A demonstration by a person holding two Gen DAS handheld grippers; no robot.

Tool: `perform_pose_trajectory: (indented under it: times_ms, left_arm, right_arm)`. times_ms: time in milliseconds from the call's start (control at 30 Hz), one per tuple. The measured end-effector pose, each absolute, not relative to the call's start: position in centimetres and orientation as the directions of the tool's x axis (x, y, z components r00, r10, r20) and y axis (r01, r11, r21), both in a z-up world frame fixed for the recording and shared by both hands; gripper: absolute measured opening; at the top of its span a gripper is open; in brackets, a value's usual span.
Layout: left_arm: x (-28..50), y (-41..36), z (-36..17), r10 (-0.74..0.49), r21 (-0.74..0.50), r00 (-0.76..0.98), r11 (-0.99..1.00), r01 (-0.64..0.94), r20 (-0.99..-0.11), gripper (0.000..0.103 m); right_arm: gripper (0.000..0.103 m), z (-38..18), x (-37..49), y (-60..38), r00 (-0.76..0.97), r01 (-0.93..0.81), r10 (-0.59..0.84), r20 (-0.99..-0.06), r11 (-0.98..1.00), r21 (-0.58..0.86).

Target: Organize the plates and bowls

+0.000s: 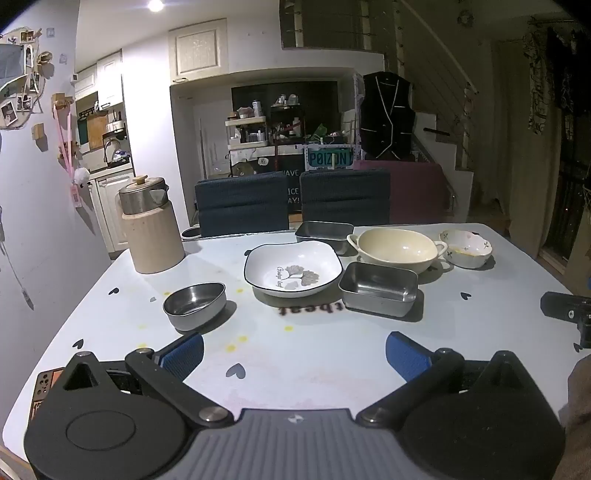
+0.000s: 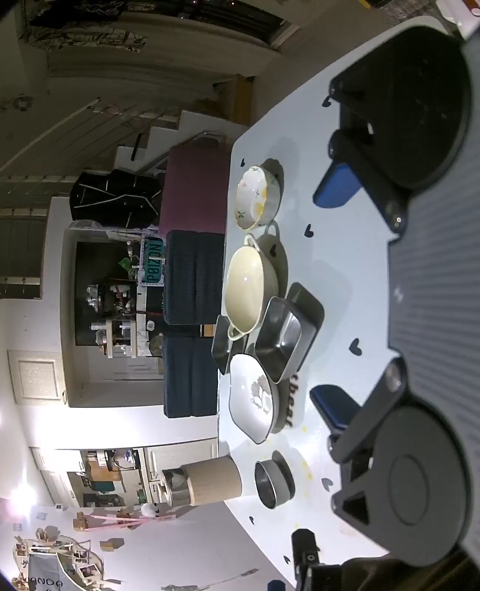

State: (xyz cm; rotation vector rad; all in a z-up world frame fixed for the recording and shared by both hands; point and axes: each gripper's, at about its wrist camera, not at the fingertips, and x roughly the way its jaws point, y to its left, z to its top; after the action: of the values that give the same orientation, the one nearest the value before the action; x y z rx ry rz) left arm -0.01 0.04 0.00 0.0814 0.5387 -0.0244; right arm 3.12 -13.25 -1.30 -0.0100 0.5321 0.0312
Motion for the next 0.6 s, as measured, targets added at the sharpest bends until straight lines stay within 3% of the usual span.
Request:
perform_pose_trajectory:
  times_ms: [600]
  left_arm:
    - [-0.02, 0.06, 0.00, -0.003, 0.069, 0.859, 0.997, 0.045, -0.513, 0.103]
  right_arm:
    - [0.103, -1.03, 3.17, -13.10, 0.859, -0.031, 0.025, -0.512, 1.000, -0.003]
